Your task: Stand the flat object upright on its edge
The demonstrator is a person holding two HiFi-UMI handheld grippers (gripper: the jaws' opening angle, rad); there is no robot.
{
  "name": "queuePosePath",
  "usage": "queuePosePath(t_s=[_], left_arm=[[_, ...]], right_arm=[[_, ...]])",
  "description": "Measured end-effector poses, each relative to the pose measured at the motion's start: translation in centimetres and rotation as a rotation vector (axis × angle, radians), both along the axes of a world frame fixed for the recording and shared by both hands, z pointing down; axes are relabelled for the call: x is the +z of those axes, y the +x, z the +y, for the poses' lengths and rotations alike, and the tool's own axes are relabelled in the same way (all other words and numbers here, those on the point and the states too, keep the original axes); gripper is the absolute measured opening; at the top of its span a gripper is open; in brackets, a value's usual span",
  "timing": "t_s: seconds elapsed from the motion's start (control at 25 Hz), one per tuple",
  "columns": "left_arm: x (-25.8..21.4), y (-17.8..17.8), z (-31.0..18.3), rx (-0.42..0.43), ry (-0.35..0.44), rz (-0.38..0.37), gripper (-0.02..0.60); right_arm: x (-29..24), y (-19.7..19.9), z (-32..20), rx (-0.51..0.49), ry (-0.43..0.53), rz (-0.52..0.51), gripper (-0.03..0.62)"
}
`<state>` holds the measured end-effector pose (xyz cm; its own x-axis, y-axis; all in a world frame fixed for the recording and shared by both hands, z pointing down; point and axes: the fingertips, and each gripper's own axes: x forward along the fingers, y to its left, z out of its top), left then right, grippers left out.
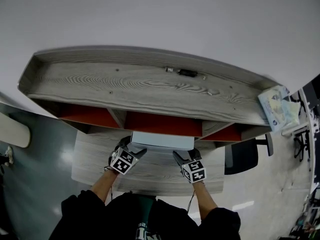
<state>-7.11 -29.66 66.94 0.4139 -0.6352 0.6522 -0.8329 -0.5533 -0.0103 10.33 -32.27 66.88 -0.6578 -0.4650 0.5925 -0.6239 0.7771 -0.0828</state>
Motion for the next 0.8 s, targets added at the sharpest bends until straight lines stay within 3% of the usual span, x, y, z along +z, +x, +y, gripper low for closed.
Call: queuePosePath(t_s=[0.8], left_arm=[[0.13, -0.11, -0.06, -0.007, -0.024, 0.02, 0.351]], right_arm=[[0.5, 0.42, -0.35, 0.041, -0.009, -0.03, 0.258]])
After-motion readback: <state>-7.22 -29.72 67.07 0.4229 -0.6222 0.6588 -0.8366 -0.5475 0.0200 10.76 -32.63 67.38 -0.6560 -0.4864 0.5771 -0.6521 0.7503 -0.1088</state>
